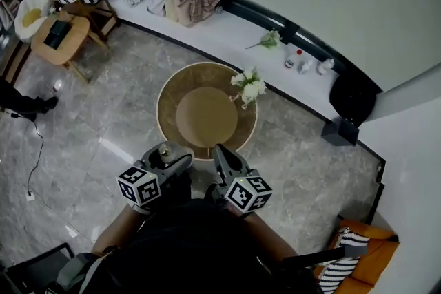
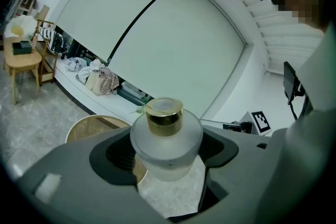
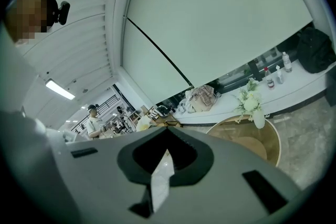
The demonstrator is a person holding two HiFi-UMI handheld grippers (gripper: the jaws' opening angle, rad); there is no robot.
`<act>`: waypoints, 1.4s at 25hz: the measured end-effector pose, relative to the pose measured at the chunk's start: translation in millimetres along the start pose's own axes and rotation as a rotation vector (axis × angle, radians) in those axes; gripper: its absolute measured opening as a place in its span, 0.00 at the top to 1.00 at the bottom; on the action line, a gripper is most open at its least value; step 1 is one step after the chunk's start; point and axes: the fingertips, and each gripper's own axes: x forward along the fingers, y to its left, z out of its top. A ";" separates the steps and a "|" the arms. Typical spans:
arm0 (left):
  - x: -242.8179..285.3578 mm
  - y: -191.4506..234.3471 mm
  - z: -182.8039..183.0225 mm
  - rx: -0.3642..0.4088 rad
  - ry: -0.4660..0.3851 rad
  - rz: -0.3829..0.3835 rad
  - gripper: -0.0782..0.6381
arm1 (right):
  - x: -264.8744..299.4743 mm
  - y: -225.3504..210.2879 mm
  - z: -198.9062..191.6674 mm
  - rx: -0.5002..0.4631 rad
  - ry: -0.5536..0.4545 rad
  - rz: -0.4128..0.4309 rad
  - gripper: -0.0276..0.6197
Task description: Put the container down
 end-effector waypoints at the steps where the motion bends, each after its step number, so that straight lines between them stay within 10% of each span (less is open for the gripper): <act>1: 2.4 8.6 5.5 -0.002 0.003 -0.003 0.41 | 8.6 -0.8 1.8 0.001 0.000 -0.007 0.95; 20: 41.3 137.0 89.8 0.008 0.098 -0.069 0.41 | 125.5 -5.3 27.6 0.015 -0.037 -0.186 0.95; 29: 90.5 168.2 102.2 0.094 0.143 -0.044 0.41 | 144.2 -51.6 41.1 -0.002 -0.035 -0.281 0.95; 35: 139.4 179.1 100.1 0.301 0.153 0.022 0.41 | 160.3 -92.8 29.2 0.036 0.009 -0.267 0.95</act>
